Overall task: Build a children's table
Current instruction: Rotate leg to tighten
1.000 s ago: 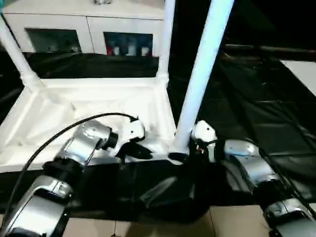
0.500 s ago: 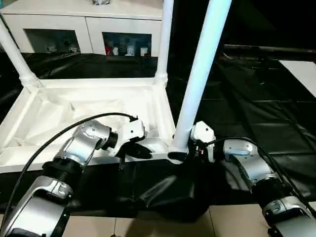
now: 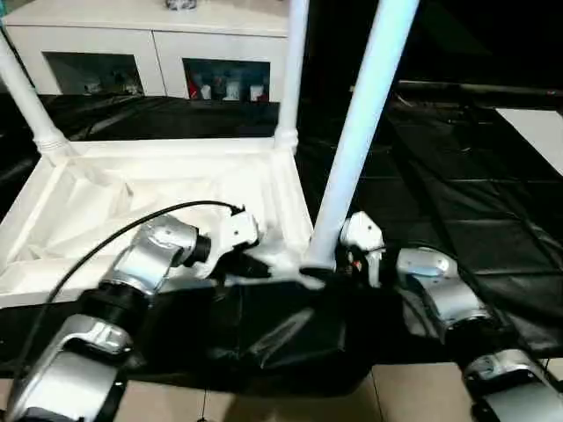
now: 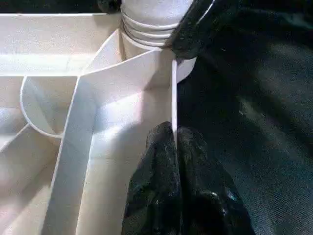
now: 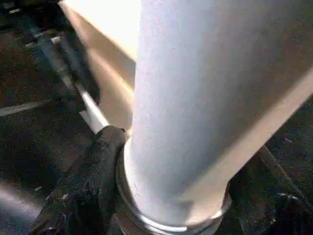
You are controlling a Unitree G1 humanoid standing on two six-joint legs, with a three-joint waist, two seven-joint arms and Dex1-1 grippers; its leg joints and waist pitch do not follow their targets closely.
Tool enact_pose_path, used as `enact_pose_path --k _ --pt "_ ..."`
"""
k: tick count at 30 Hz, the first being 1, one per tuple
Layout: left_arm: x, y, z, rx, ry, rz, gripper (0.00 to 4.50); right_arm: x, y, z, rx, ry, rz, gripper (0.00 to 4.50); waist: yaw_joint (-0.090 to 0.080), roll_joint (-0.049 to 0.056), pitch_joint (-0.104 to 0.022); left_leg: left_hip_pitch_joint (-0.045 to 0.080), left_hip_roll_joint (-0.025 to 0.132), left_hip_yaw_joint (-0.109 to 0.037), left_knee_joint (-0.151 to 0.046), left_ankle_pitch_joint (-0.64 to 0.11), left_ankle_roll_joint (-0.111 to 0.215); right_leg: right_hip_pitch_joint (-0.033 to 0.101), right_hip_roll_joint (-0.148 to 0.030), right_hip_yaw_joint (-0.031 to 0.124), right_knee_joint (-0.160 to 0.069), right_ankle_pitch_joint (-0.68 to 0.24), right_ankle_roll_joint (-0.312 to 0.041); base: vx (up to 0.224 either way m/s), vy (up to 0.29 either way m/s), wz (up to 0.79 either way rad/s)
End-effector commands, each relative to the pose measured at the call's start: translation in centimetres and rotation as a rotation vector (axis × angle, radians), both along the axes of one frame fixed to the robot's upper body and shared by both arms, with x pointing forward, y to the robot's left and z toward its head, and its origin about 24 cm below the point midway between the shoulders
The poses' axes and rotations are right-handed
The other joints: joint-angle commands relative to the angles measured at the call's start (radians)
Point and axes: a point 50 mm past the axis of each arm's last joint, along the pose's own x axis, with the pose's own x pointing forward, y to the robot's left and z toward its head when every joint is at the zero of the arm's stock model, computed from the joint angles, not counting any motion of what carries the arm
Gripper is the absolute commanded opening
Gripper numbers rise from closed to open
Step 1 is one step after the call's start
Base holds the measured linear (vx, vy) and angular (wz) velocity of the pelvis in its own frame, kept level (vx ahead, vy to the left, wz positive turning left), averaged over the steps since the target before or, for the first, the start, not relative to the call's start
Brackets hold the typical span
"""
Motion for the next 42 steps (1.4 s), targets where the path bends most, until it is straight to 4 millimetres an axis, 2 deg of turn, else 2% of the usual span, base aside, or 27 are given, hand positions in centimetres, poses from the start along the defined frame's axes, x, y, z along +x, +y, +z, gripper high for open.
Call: enact_pose_path --k 1,2,3,4,6,9,11,14,15,17,20,22,24,25,27,30,32,35,37,39,42 --pt "-1.1 -1.5 -2.2 0.017 0.083 -0.019 0.00 -0.1 0.6 -1.0 -0.001 0.037 -0.059 2.66 0.000 0.002 -0.045 0.012 0.015 0.003 -0.074 -0.314 0.003 0.031 -0.037 0.024 -0.073 -0.270 -0.203 0.000 0.000 0.00" --pt "-1.0 -1.8 -2.3 0.018 0.076 -0.005 0.00 -0.1 0.9 -1.3 -0.008 0.039 -0.102 2.66 -0.002 0.003 -0.046 0.012 0.014 0.004 -0.074 -0.317 -0.002 0.028 -0.036 0.025 -0.073 -0.271 -0.199 0.000 0.000 0.00" --pt "-0.7 -2.5 -2.4 0.023 0.055 0.024 0.00 0.3 1.2 -1.7 -0.016 0.042 -0.208 2.66 -0.005 0.008 -0.045 0.012 0.014 0.001 -0.076 -0.325 -0.010 0.027 -0.036 0.025 -0.074 -0.281 -0.195 0.000 0.000 0.00" --pt "-0.7 -2.5 -2.4 0.023 0.055 0.024 0.00 0.3 1.2 -1.7 -0.016 0.042 -0.208 2.66 -0.009 0.006 -0.043 0.012 0.013 0.003 -0.077 -0.331 -0.014 0.025 -0.035 0.025 -0.077 -0.291 -0.191 0.000 0.000 0.00" --pt "-0.1 -3.4 -2.5 0.025 0.011 0.076 0.00 0.9 1.6 -2.2 -0.005 0.071 -0.368 2.66 -0.015 0.005 -0.042 0.014 0.011 -0.002 -0.079 -0.380 -0.028 0.022 -0.036 0.025 -0.083 -0.356 -0.172 0.000 0.000 0.00" --pt "0.3 -4.7 -2.3 0.002 -0.016 0.088 0.00 1.1 2.7 -2.4 0.052 0.134 -0.467 2.66 -0.016 0.002 -0.042 0.015 0.010 -0.005 -0.080 -0.399 -0.028 0.019 -0.037 0.024 -0.088 -0.392 -0.157 0.000 0.000 0.00" --pt "0.3 -4.8 -2.3 -0.002 -0.012 0.084 0.00 1.1 2.8 -2.4 0.052 0.134 -0.467 2.66 -0.015 0.004 -0.042 0.013 0.011 -0.006 -0.081 -0.408 -0.026 0.018 -0.037 0.024 -0.091 -0.397 -0.149 0.000 0.000 0.00" --pt "0.3 -4.9 -2.1 -0.006 -0.014 0.067 0.00 1.1 2.5 -2.3 0.011 0.099 -0.455 2.66 -0.016 0.005 -0.043 0.012 0.012 -0.006 -0.082 -0.410 -0.028 0.018 -0.035 0.023 -0.088 -0.359 -0.154 0.000 0.000 0.00" --pt "0.3 -4.9 -2.0 -0.007 -0.025 0.053 0.00 1.1 2.4 -2.2 0.018 0.091 -0.445 3.22 -0.016 0.004 -0.044 0.012 0.011 -0.006 -0.081 -0.411 -0.026 0.019 -0.035 0.023 -0.087 -0.348 -0.156 0.000 0.000 0.00" --pt "0.2 -4.7 -2.0 -0.008 -0.030 0.039 0.00 1.1 2.2 -2.0 0.056 0.092 -0.448 3.36 -0.015 0.004 -0.045 0.011 0.011 -0.005 -0.081 -0.405 -0.021 0.020 -0.035 0.024 -0.086 -0.330 -0.162 0.000 0.000 0.00" --pt "0.1 -4.6 -2.0 -0.014 -0.035 0.023 0.00 1.2 1.8 -1.6 0.105 0.091 -0.463 3.55 -0.009 0.003 -0.051 0.008 0.013 -0.002 -0.078 -0.339 -0.005 0.026 -0.036 0.026 -0.078 -0.233 -0.184 0.000 0.000 0.00" --pt "0.1 -4.6 -2.0 -0.020 -0.037 0.020 0.00 1.2 1.5 -1.3 0.105 0.072 -0.475 3.70 -0.004 0.004 -0.053 0.011 0.014 0.003 -0.073 -0.290 0.004 0.026 -0.033 0.026 -0.070 -0.154 -0.204 0.000 0.000 0.00" --pt "0.1 -4.5 -2.0 -0.020 -0.038 0.022 0.00 1.2 1.2 -1.1 0.109 0.065 -0.476 3.85 -0.003 0.004 -0.055 0.006 0.012 0.004 -0.069 -0.243 0.012 0.036 -0.033 0.025 -0.060 -0.083 -0.219 0.000 0.000 0.00" --pt "0.2 -4.6 -2.0 -0.020 -0.040 0.024 0.00 1.2 1.1 -1.0 0.111 0.059 -0.477 3.91 -0.001 0.005 -0.055 0.006 0.012 0.005 -0.069 -0.232 0.015 0.036 -0.033 0.024 -0.059 -0.069 -0.222 0.000 0.000 0.00" --pt "0.2 -4.6 -2.0 -0.021 -0.044 0.025 0.00 1.2 0.9 -0.9 0.108 0.042 -0.472 4.21 -0.001 0.008 -0.053 0.007 0.012 0.005 -0.070 -0.235 0.018 0.036 -0.033 0.024 -0.061 -0.073 -0.225 0.000 0.000 0.00" --pt "0.2 -4.6 -1.9 -0.024 -0.045 0.021 0.00 1.1 0.6 -0.7 0.105 0.027 -0.450 4.44 0.003 0.007 -0.049 0.008 0.013 0.005 -0.073 -0.268 0.012 0.035 -0.035 0.025 -0.067 -0.130 -0.213 0.000 0.000 0.00" --pt "0.2 -4.6 -1.9 -0.025 -0.048 0.015 0.00 1.0 0.2 -0.4 0.103 0.017 -0.436 4.44 0.004 0.008 -0.050 0.009 0.014 0.005 -0.073 -0.274 0.010 0.035 -0.035 0.025 -0.068 -0.142 -0.207 0.000 0.000 0.00" --pt "0.3 -4.4 -1.9 -0.026 -0.050 0.014 0.00 0.9 -0.4 -0.2 0.091 0.002 -0.414 4.44 0.013 0.006 -0.052 0.008 0.013 0.006 -0.069 -0.242 0.016 0.037 -0.035 0.026 -0.063 -0.105 -0.208 0.000 0.000 0.00" --pt "0.3 -4.1 -1.9 -0.022 -0.050 0.012 0.00 0.7 -0.8 0.3 0.079 -0.014 -0.332 4.44 0.016 0.007 -0.052 0.008 0.012 0.007 -0.066 -0.229 0.025 0.039 -0.034 0.025 -0.062 -0.079 -0.213 0.000 0.000 0.00" --pt "0.2 -4.0 -1.9 -0.021 -0.049 0.010 0.00 0.6 -0.9 0.5 0.071 -0.022 -0.303 4.44 0.016 0.005 -0.052 0.004 0.011 0.006 -0.066 -0.211 0.032 0.043 -0.033 0.024 -0.058 -0.055 -0.216 0.000 0.000 0.00" --pt "0.2 -4.0 -1.9 -0.020 -0.048 0.008 0.00 0.5 -1.1 0.7 0.064 -0.029 -0.282 4.44 0.016 0.005 -0.051 0.007 0.012 0.007 -0.065 -0.214 0.035 0.040 -0.035 0.024 -0.060 -0.064 -0.221 0.000 0.000 0.00"
